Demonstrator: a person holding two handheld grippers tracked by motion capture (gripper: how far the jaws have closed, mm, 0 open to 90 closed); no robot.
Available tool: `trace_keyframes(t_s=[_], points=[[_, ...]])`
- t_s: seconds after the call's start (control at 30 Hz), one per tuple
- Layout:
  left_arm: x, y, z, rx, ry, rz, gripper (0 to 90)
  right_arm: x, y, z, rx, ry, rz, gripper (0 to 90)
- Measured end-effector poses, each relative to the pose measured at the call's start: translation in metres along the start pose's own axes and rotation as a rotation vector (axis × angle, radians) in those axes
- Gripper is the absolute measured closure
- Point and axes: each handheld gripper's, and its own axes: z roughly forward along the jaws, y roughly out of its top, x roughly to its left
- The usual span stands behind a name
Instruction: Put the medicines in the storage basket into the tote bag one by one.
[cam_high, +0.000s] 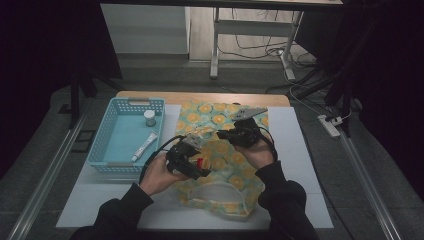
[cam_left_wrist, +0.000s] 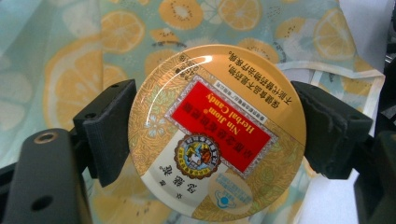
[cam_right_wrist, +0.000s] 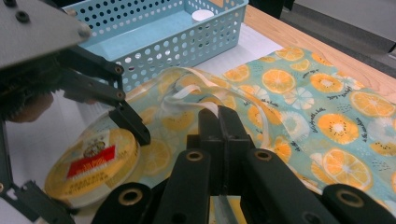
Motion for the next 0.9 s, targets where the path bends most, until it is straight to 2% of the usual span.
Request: trace_keyframes(t_s=[0.2,0.33,0.53,0.67,0.9], points=[[-0.004,0.007,0.010,0.007,-0.017,0.019,20.2,-0.002,-0.001,0.001,-0.002,-0.003,0.003,90.0],[-0.005,0.013,0.016,0.013,-0.011,0.032,20.2,-0.001,-0.001,0.001,-0.002,-0.004,0.007,90.0],[-0.001,0.019,0.028,0.028,0.043,0.046,20.2,-0.001,-0.001,0.002,-0.003,-0.006,0.004,90.0],[0.004,0.022,0.037,0.016,0.073,0.026,20.2,-0.001,-0.001,0.002,0.001,-0.007,0.003,90.0],[0.014,0.024,0.051,0.004,0.111,0.018,20.1,-0.001,-0.001,0.002,0.000,-0.012,-0.002,90.0]])
